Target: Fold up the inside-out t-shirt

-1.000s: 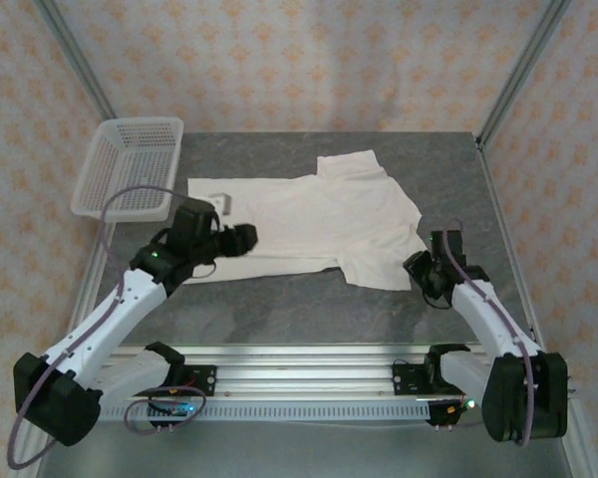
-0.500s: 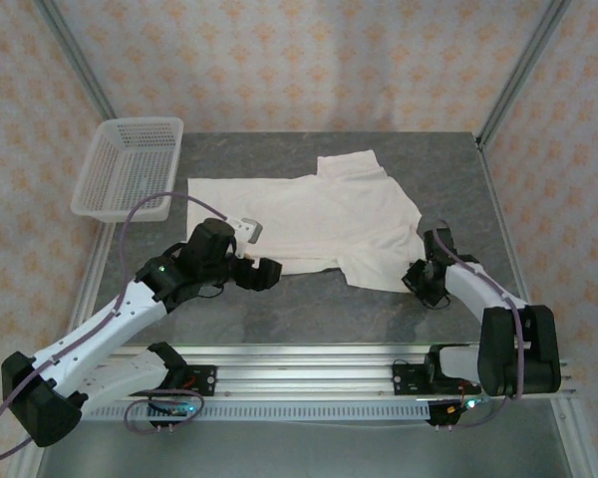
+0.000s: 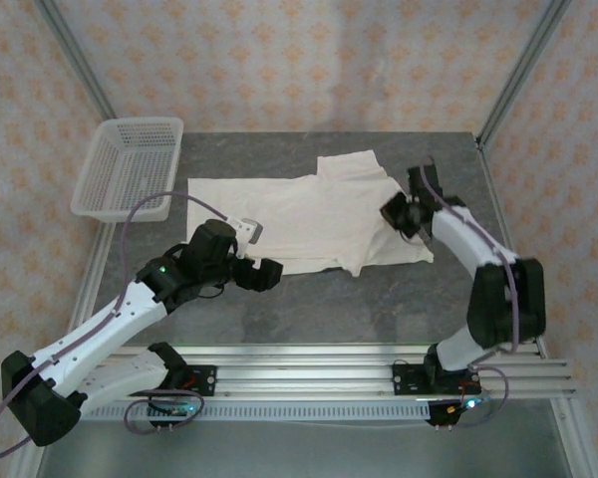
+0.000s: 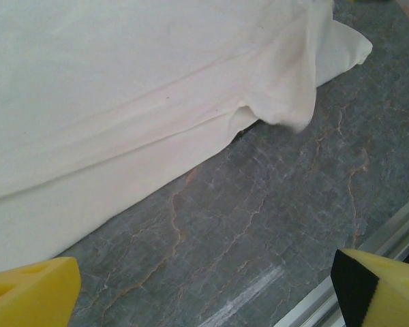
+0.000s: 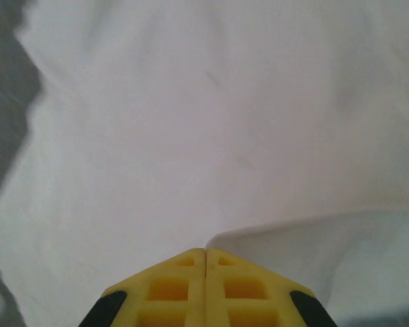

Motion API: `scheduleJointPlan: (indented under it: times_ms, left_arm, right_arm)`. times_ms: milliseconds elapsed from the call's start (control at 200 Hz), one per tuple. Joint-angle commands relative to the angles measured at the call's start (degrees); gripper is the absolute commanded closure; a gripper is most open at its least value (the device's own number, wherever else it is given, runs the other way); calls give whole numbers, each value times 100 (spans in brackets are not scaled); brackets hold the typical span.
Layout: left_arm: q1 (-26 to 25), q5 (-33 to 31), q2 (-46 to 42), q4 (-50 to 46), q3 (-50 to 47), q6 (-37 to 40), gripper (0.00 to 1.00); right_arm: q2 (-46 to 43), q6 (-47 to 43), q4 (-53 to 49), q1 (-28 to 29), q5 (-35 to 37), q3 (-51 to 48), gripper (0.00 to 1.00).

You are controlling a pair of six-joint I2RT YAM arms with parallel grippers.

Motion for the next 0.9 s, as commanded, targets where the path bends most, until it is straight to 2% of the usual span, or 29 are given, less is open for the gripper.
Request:
scheduleJointPlan:
  times_ms: [0,110,175,230,315,415,455,495,545,605,671,896]
  left_arm:
    - [-41,-219,-168,-158,-8,-67,4]
    - [-39,-258,-233,-158,-158,-226,3]
    - [-38,-287,-217,-149,-225,-319,2]
    - [-39,-452,-177,-186,-271,-440,2]
    - [-37,-975,-48,-331,-274,-723,2]
    - [-33,-1887,200,-527,-206,-1261,3]
    - [-12,-2195,347,-534,-176,-1420,12]
    - [48,-2486,532,-497,-155,-1687,29]
    - [214,-2762,841,-486,-97,-1944,67]
    - [565,-2805,1301,-444,-9,-2209,100]
    - [972,-2708,1794,-275,40,-2354,100]
    - [1698,-2888,2792,-20,-46,-2809,100]
  right_arm:
    - [1092,151,-88,-12,400,1172,100]
    - [2121,245,-348,-78,390,2412,100]
    - [2552,185,-782,-98,280,3077,69]
    - [2655,90,-1088,-106,267,3363,60]
    - [2245,-33,-1137,-174,429,3038,57]
    - [1256,-43,-608,-361,486,1783,56]
    - [874,-80,-433,-440,531,1209,58]
    - [562,-138,-317,-504,605,688,63]
    - [262,-199,-122,-545,691,47,71]
    - [61,-219,68,-584,799,-558,85]
    - [64,-244,184,-704,805,-974,100]
    - [417,-223,420,-1011,865,-1650,100]
